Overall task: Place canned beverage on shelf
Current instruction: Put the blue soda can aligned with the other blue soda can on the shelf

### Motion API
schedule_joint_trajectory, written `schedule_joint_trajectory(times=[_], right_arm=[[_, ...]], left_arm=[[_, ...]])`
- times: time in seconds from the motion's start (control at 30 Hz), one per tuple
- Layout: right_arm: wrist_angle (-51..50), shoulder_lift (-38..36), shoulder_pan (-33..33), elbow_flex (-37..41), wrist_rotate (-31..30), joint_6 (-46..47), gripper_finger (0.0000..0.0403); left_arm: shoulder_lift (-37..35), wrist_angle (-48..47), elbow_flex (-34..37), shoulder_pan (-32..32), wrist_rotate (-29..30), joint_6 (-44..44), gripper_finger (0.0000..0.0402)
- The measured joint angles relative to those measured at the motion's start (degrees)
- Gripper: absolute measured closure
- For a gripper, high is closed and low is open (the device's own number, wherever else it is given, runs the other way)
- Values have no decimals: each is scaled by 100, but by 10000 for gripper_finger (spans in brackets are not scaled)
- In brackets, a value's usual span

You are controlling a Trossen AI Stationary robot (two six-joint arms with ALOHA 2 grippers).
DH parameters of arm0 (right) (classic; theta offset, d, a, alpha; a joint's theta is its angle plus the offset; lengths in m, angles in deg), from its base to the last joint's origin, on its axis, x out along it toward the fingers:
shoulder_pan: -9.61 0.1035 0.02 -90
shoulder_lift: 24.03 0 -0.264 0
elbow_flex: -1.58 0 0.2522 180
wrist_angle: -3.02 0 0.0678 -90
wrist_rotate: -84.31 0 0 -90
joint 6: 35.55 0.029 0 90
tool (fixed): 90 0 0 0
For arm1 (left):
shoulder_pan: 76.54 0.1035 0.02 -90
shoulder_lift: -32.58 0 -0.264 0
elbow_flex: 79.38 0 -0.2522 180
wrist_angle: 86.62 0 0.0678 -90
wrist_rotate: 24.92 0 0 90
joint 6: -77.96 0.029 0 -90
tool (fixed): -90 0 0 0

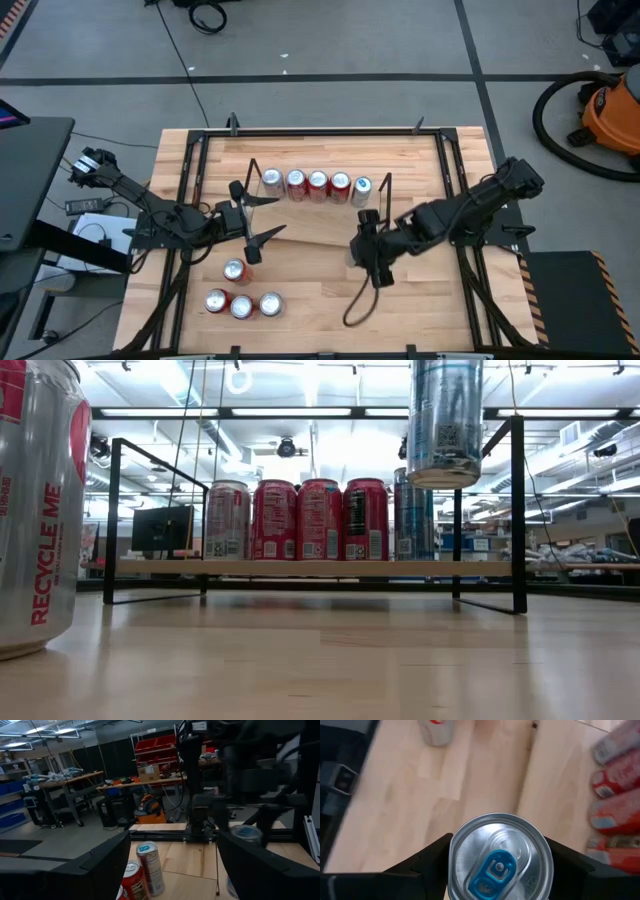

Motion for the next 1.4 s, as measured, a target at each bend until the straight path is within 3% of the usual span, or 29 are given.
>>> schedule_joint_trajectory(times=[0.47,1.0,1.4], right_arm=[[57,-53,-637,690,265,-595,142],[1008,-880,-1286,1928,283,-747,142],[1134,-923,-1610,2028,437,-691,139]], left_arm=[[0,-50,0,0,15,6,93],[0,-133,0,0,17,11,93],[0,-142,0,0,17,10,93]])
